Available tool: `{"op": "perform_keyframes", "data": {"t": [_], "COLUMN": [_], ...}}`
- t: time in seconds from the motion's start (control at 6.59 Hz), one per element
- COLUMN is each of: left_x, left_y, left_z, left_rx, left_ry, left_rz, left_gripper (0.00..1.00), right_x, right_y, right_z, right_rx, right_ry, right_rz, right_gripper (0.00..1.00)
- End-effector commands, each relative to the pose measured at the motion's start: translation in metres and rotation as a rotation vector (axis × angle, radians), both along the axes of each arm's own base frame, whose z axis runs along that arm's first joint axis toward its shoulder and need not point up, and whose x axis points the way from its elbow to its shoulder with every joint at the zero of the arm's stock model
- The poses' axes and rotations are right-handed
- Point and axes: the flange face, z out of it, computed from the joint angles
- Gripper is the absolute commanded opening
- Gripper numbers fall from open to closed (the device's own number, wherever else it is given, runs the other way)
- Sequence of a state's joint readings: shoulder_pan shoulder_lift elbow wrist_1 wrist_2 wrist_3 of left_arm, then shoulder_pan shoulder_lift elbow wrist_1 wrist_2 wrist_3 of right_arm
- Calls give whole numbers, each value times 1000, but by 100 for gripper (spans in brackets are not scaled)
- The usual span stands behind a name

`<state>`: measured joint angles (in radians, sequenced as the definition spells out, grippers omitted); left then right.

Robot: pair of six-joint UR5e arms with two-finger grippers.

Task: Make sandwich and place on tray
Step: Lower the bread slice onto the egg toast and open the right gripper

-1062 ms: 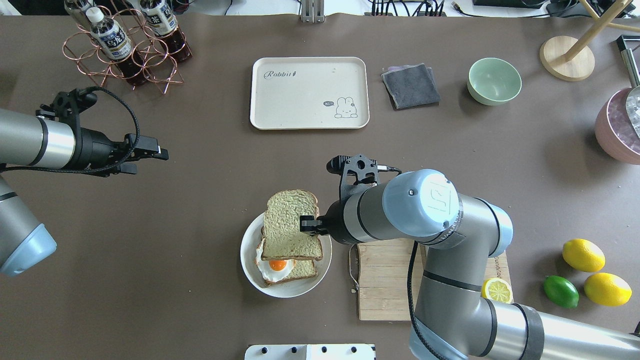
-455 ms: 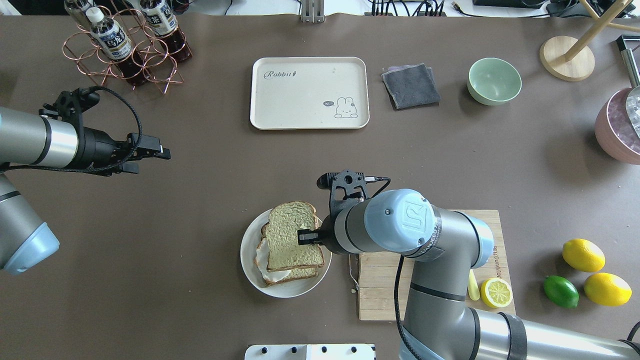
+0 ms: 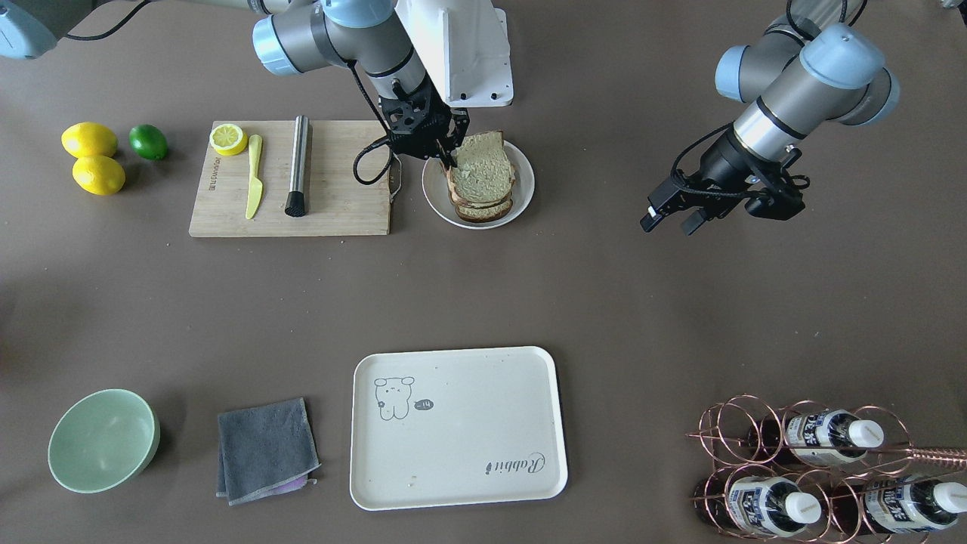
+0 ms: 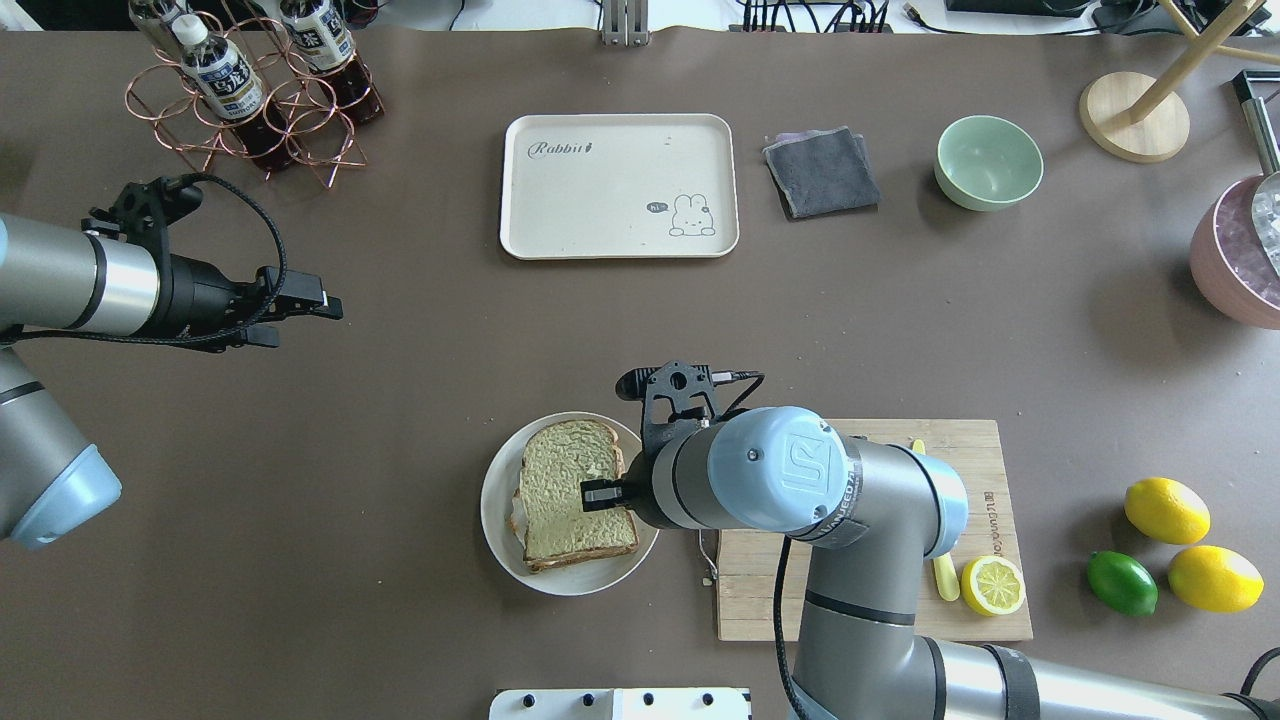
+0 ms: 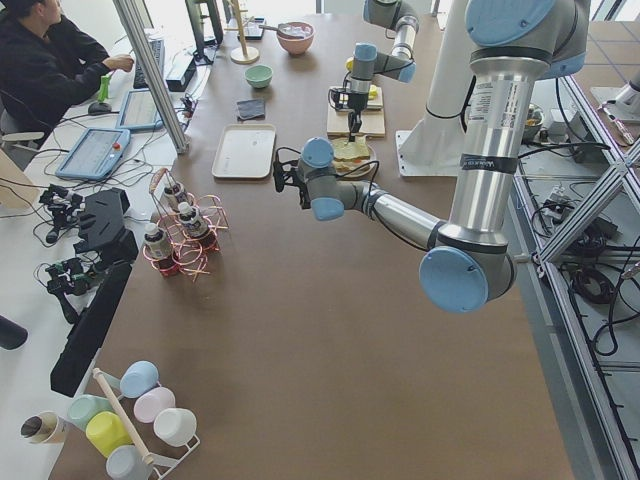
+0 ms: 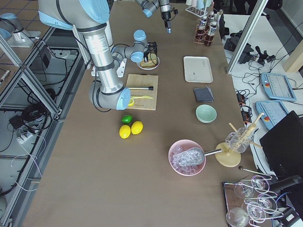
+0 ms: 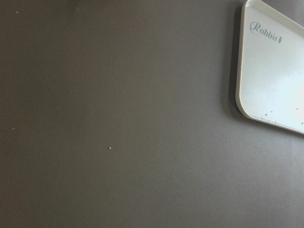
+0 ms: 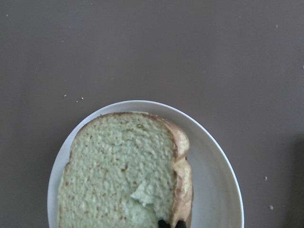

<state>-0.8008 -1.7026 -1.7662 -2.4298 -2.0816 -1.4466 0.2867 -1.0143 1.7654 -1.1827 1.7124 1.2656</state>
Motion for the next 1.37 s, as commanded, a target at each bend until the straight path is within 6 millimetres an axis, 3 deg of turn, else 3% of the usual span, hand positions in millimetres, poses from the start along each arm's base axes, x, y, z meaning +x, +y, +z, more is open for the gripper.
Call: {"op": "perform_keyframes", "data": {"t": [0.0, 0.3, 0.61, 0.91, 1.21], "left_x": [0, 0, 2, 5, 6], "left_y": [0, 0, -1, -4, -3], "left_z": [0, 1, 4, -3, -7], "left_rx": [0, -1, -5, 3, 10], "left_ry": [0, -1, -5, 3, 12], "left_rz": [0, 0, 2, 3, 3], "left_gripper": [97, 97, 97, 97, 97], "right_x": [-5, -8, -7, 3, 39], "right_y": [5, 2, 0, -11, -29], "right_z": [0, 5, 2, -10, -36], "right_rx": [14, 44, 41, 35, 30], "right_ry": [6, 19, 11, -12, -70], "right_rz": [2, -9, 0, 23, 32], "right_gripper": [0, 0, 99, 100, 100]}}
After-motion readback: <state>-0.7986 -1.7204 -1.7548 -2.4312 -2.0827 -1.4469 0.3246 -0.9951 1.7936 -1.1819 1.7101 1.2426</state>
